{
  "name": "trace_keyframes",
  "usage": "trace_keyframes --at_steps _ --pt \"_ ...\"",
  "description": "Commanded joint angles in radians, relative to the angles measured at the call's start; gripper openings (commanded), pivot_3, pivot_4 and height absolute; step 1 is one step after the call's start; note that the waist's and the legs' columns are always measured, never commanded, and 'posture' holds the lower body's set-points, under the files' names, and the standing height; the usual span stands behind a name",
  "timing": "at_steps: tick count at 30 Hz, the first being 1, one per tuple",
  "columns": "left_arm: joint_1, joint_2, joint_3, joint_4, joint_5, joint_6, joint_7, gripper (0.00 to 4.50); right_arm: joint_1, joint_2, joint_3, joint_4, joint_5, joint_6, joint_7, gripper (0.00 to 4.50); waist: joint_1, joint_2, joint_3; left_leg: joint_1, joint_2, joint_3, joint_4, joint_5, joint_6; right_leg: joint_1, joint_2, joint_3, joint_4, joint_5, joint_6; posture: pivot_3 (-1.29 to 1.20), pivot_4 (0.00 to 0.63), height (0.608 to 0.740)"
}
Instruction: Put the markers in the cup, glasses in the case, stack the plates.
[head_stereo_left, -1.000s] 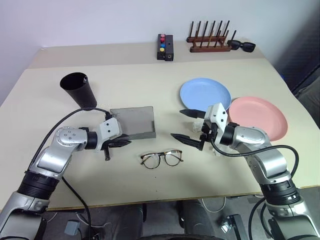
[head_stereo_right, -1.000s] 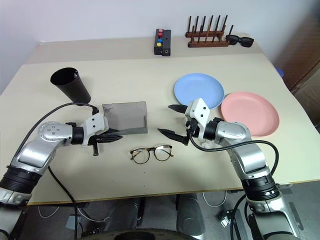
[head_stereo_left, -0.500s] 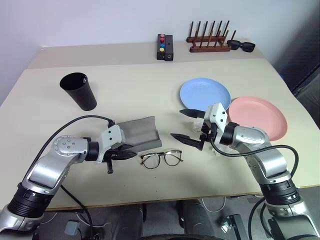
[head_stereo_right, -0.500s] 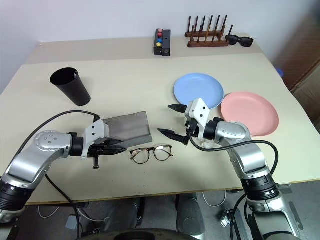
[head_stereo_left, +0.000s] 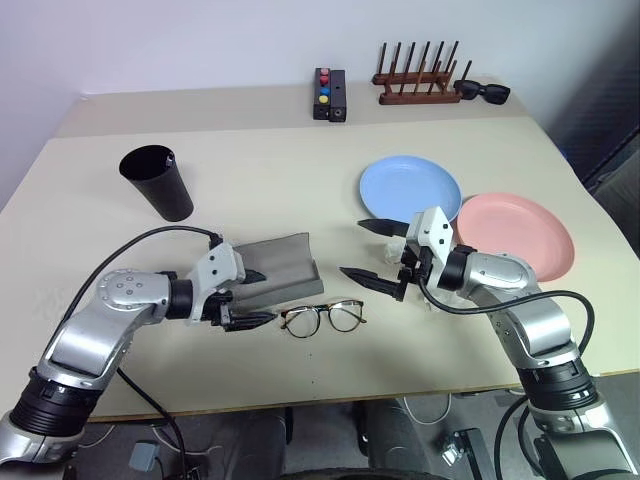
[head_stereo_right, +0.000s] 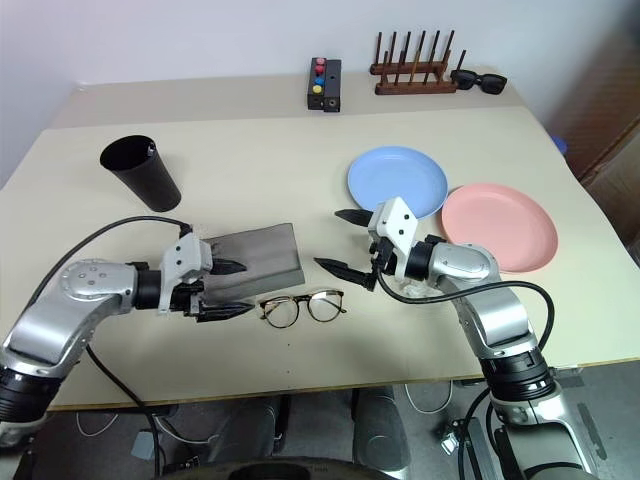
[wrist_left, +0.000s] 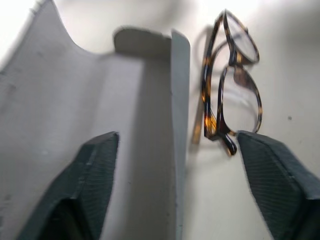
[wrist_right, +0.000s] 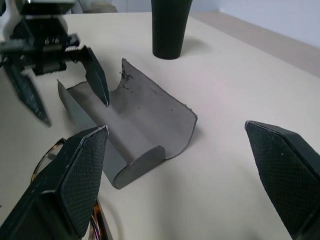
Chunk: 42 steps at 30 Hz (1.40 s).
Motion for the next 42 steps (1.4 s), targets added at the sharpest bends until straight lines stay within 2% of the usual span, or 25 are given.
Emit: trace_keyframes --at_steps 1,5,9,13,20,29,33,36,39,41,42 --pt "-0.018 0.016 0.052 -0.008 -0.025 -0.025 -0.015 3.62 -0.006 0.005 -0.011 -0.014 0.002 -0.026 0.004 4.50 0.000 0.000 0.000 0.000 0.000 0.000 0.000 0.000 0.000 0.000 0.000 0.000 0.000 0.000 0.000 0.00 0.150 0.734" --pt "-0.069 0.005 0.099 -0.043 -0.097 0.005 -0.020 3.62 -0.008 -0.001 -0.019 -0.005 -0.001 -0.031 0.008 4.50 0.002 0.000 0.000 0.000 0.000 0.000 0.000 0.000 0.000 0.000 0.000 0.000 0.000 0.000 0.000 0.00 0.150 0.734" --pt "-0.093 0.001 0.062 -0.101 -0.131 0.020 -0.039 3.62 -0.003 -0.016 -0.036 -0.003 0.002 -0.028 0.010 4.50 0.003 0.000 0.000 0.000 0.000 0.000 0.000 0.000 0.000 0.000 0.000 0.000 -0.001 0.000 0.000 0.00 0.150 0.734" --pt "-0.140 -0.022 -0.100 -0.145 -0.050 0.000 -0.047 3.62 0.046 -0.071 -0.069 -0.040 0.037 0.004 0.047 4.50 0.017 0.000 0.000 0.000 0.000 0.000 0.000 0.000 0.000 0.001 0.000 0.000 -0.001 0.000 0.000 0.00 0.150 0.734" --pt "-0.246 -0.053 -0.297 -0.087 0.102 -0.013 -0.050 3.62 0.171 -0.186 -0.100 -0.123 0.035 0.035 0.089 4.50 0.023 0.000 0.000 0.000 0.000 0.000 0.001 0.000 0.000 0.002 0.000 0.000 -0.002 0.000 0.000 0.00 0.150 0.734" --pt "-0.319 -0.126 -0.421 -0.051 0.171 0.031 -0.061 3.62 0.198 -0.188 -0.107 -0.156 0.041 0.044 0.056 4.50 0.023 -0.001 0.000 0.000 0.000 0.001 0.001 0.000 0.000 0.002 0.000 0.000 -0.003 0.000 0.000 0.00 0.150 0.734" --pt "-0.329 -0.131 -0.438 -0.032 0.194 0.033 -0.070 3.62 0.205 -0.187 -0.108 -0.162 0.041 0.044 0.048 4.50 0.022 -0.001 0.000 0.000 0.000 0.001 0.001 0.000 0.000 0.003 0.000 0.000 -0.004 0.000 0.000 0.00 0.150 0.734" --pt "-0.330 -0.136 -0.446 -0.022 0.205 0.032 -0.073 2.72 0.211 -0.188 -0.109 -0.162 0.039 0.039 0.045 4.50 0.022 -0.001 0.000 0.000 0.000 0.001 0.001 0.000 0.000 0.003 0.000 0.000 -0.004 0.000 0.000 0.00 0.150 0.734" --pt "-0.330 -0.145 -0.451 -0.005 0.212 0.030 -0.076 1.34 0.212 -0.189 -0.110 -0.161 0.039 0.037 0.044 4.50 0.023 -0.001 0.000 0.000 0.000 0.001 0.001 0.000 0.000 0.003 0.000 0.000 -0.004 0.000 0.000 0.00 0.150 0.734" --pt "-0.330 -0.152 -0.452 0.004 0.217 0.027 -0.076 0.21 0.212 -0.189 -0.111 -0.161 0.039 0.037 0.043 4.50 0.024 -0.001 0.000 0.000 0.000 0.001 0.001 0.000 0.000 0.003 0.000 0.000 -0.004 0.000 0.000 0.00 0.150 0.734" --pt "-0.329 -0.157 -0.450 0.009 0.217 0.023 -0.076 0.09 0.213 -0.190 -0.112 -0.162 0.039 0.038 0.042 4.50 0.024 0.000 0.000 0.000 0.000 0.001 0.001 0.000 0.000 0.003 0.000 0.000 -0.004 0.000 0.000 0.00 0.150 0.734"
